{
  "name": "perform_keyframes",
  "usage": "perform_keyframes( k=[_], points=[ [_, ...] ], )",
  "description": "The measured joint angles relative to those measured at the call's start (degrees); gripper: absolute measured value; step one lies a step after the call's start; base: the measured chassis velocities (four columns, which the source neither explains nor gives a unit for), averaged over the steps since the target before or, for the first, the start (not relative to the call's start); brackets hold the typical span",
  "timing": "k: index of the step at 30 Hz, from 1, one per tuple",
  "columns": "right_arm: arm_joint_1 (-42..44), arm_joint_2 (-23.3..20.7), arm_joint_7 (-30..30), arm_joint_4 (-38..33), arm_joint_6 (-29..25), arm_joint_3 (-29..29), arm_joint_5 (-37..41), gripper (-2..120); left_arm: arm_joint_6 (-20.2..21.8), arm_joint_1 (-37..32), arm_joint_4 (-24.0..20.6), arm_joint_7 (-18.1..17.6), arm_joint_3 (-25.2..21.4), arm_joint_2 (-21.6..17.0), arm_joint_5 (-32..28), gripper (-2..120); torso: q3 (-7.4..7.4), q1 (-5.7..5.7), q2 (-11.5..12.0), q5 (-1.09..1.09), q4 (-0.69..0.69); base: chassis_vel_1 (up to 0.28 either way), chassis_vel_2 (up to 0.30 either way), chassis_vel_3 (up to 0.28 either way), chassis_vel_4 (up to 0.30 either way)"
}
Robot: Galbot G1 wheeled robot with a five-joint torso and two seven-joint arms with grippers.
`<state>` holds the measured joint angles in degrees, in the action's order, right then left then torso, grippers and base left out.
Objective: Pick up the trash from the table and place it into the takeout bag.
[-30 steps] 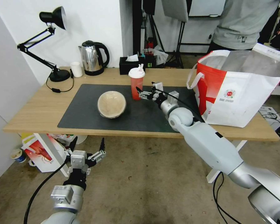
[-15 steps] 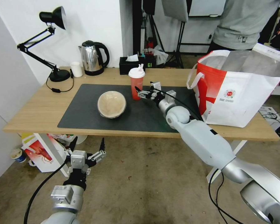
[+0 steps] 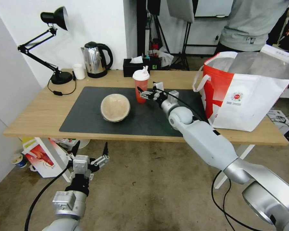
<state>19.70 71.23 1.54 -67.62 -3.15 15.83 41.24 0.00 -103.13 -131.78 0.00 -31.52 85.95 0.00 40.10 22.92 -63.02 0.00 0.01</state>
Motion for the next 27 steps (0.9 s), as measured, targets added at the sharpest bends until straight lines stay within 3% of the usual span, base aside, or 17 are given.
perform_keyframes(
  k=[15, 24, 27],
  points=[
    [0.3, 0.5, 0.4, 1.0, -0.4, -0.1, -0.4, 100, 0.0, 0.0, 0.0, 0.0, 0.0, 0.0, 0.0, 100, 0.0, 0.0, 0.0, 0.0, -0.01, 0.0, 0.0, 0.0, 0.0],
    [0.6, 0.5, 1.1, 0.9, -0.5, -0.2, -0.4, 76, 0.0, 0.0, 0.0, 0.0, 0.0, 0.0, 0.0, 100, 0.0, 0.0, 0.0, 0.0, -0.01, 0.0, 0.0, 0.0, 0.0],
    [0.7, 0.5, 1.1, 0.6, -0.5, -0.2, -0.3, 62, 0.0, 0.0, 0.0, 0.0, 0.0, 0.0, 0.0, 100, 0.0, 0.0, 0.0, 0.0, -0.01, 0.0, 0.0, 0.0, 0.0]
  ],
)
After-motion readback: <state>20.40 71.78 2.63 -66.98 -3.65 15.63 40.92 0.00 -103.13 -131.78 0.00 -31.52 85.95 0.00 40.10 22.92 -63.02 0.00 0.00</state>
